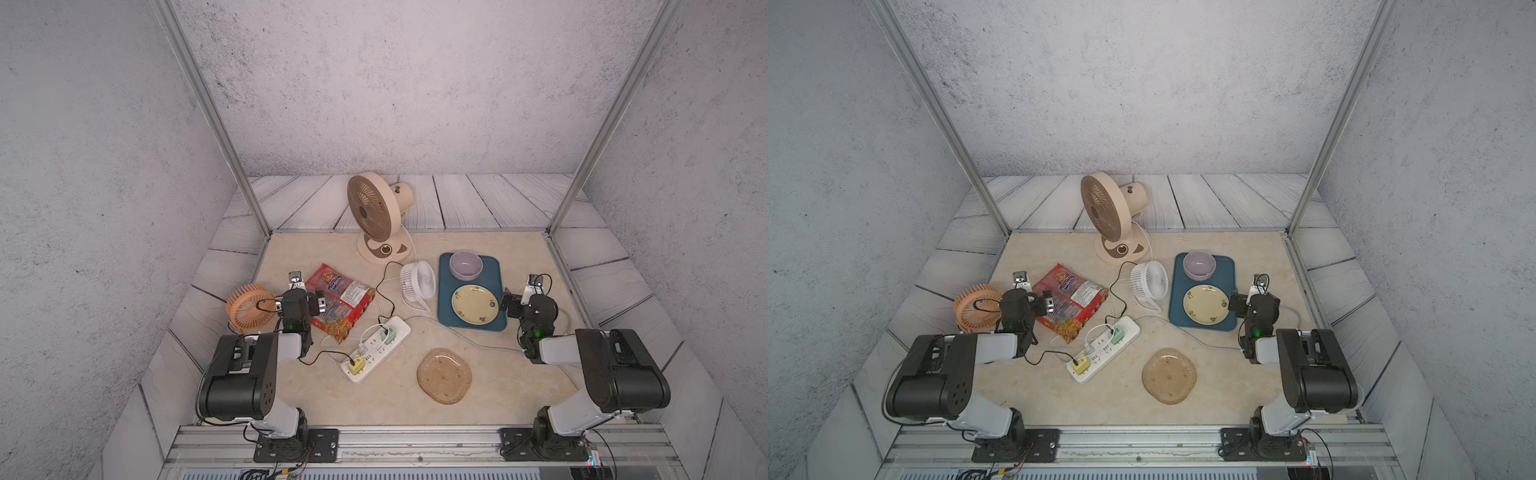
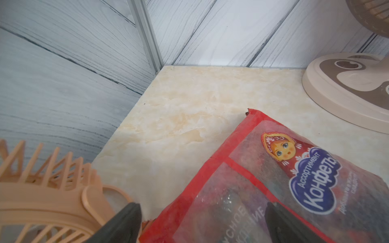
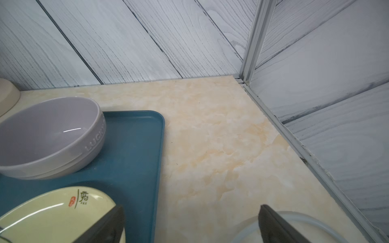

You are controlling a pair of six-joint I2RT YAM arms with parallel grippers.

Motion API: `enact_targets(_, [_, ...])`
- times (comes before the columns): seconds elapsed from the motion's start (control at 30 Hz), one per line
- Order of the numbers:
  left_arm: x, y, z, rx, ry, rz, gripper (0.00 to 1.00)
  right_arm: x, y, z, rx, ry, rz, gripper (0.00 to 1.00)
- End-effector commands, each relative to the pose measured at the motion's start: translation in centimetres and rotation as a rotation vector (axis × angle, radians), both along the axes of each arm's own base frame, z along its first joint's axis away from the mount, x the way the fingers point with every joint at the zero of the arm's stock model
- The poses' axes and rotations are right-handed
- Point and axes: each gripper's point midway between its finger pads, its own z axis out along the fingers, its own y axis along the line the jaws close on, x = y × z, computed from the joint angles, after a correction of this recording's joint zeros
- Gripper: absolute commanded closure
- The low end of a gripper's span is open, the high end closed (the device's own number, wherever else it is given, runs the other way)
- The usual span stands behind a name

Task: Unplug the desk fan from the power strip
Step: Pick up the distractor from the center of the board.

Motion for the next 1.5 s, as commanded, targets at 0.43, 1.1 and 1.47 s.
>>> enact_targets(0.43, [0.0, 0.6, 2.2, 0.004, -0.043, 0.036, 0.02, -0.4, 0.5, 1.6, -0.01, -0.025, 0.03, 0.01])
enact_targets(1.1, [-4.1, 0.1, 10.2, -0.298, 0.097, 0.216, 0.02, -16.2, 6.9, 2.9, 0.852, 0.634, -0.185, 0.01])
enact_targets(1.47, [-4.5, -5.1, 12.4, -0.427, 0.134, 0.052, 0.02, -22.2, 10.0, 2.1, 0.756, 0.947, -0.081, 0.03])
